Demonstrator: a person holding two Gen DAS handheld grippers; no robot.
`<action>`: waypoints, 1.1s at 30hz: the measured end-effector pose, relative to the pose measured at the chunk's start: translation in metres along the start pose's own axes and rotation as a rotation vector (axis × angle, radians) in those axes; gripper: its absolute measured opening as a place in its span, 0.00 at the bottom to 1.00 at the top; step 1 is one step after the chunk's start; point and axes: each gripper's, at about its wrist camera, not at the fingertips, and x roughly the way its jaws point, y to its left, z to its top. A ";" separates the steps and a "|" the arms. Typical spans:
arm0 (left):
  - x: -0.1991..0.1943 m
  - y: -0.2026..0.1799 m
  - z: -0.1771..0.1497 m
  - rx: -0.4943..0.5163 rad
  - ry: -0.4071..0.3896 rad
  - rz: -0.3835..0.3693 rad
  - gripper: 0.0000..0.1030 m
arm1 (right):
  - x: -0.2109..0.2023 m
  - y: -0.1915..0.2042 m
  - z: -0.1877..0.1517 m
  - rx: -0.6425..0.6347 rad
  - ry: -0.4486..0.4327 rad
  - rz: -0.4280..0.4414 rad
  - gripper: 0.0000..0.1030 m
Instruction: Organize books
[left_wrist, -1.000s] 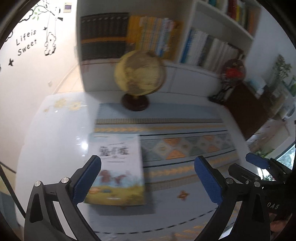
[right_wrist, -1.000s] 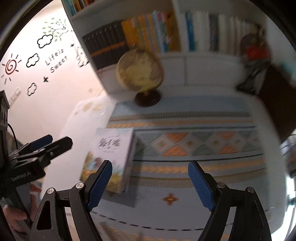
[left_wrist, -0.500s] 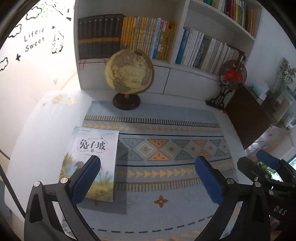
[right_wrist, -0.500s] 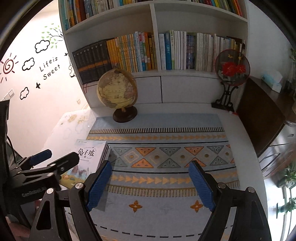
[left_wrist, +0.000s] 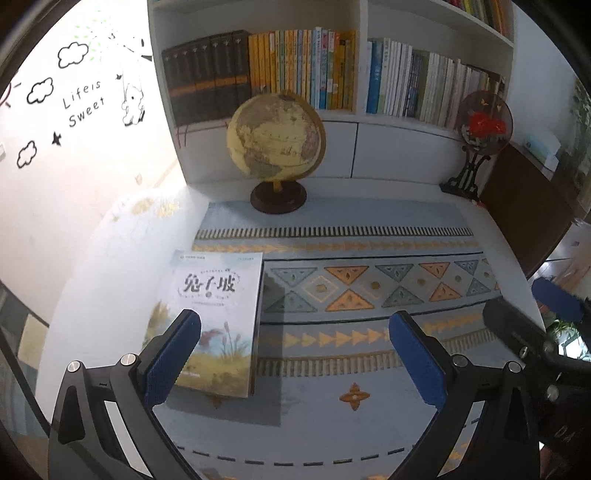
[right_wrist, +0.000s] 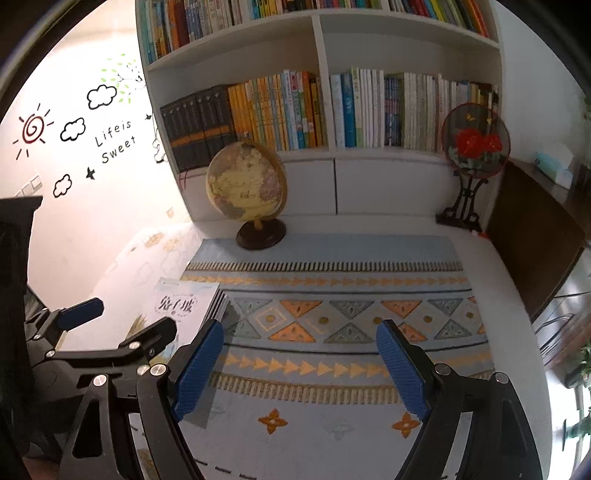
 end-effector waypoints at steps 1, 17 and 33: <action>0.001 -0.001 -0.001 0.002 0.000 0.002 0.99 | 0.002 -0.001 0.000 0.001 0.009 0.004 0.81; 0.006 -0.011 -0.013 0.033 0.021 -0.033 0.99 | 0.002 -0.016 -0.016 0.033 0.069 -0.034 0.81; 0.007 -0.007 -0.019 0.005 0.037 -0.023 0.99 | 0.005 -0.011 -0.021 0.019 0.094 -0.036 0.81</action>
